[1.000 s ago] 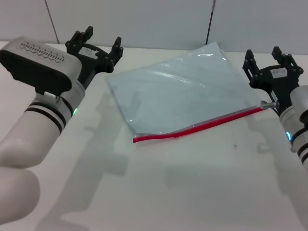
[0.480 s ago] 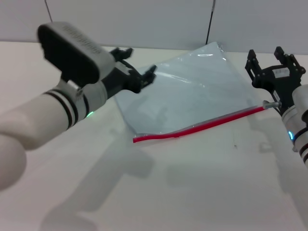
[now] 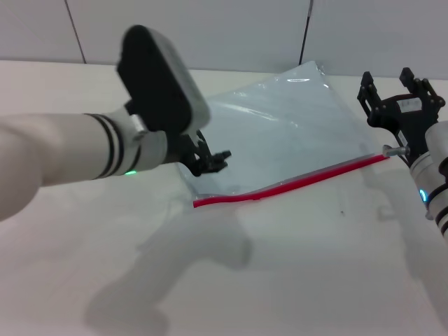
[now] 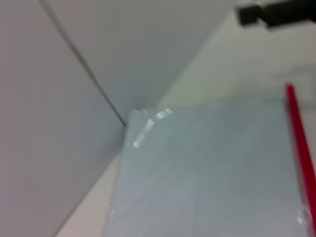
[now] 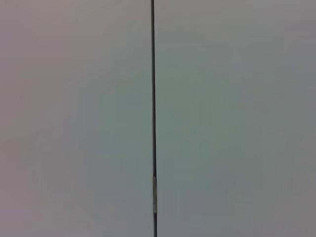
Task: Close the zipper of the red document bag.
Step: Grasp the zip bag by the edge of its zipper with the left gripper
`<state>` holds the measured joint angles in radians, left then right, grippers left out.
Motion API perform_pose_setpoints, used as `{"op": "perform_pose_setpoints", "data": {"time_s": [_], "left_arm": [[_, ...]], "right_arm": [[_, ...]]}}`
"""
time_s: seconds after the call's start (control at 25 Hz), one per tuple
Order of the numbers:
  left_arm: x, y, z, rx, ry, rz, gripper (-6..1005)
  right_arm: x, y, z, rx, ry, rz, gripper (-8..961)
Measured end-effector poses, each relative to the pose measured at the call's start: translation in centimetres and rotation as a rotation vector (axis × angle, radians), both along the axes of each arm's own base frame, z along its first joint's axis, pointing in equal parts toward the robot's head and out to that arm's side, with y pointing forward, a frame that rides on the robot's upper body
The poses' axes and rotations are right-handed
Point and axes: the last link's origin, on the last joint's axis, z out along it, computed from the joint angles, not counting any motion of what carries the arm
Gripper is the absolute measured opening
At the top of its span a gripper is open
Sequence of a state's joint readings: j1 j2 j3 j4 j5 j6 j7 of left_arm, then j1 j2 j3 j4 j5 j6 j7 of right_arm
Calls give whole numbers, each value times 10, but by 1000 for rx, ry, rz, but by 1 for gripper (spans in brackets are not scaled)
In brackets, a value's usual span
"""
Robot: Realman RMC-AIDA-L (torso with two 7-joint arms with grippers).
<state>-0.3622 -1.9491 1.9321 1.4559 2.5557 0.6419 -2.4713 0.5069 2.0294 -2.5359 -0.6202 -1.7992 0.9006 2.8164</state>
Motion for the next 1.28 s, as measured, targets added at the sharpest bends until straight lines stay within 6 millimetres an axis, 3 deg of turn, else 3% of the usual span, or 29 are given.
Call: {"op": "perform_pose_setpoints", "data": {"time_s": [0.56,0.92,1.28], "left_arm": [[12,-12,-19,-162,316,17,720],[10,-20,-27,-230,400,22,720],[5,-12,-31,-230,423,27,720]], "right_arm": [[-3,2,0,-2,-1,5,657],[-4,3,-1,-7,0,8,656],[-5,6,-4,-22,8,-11,655]]}}
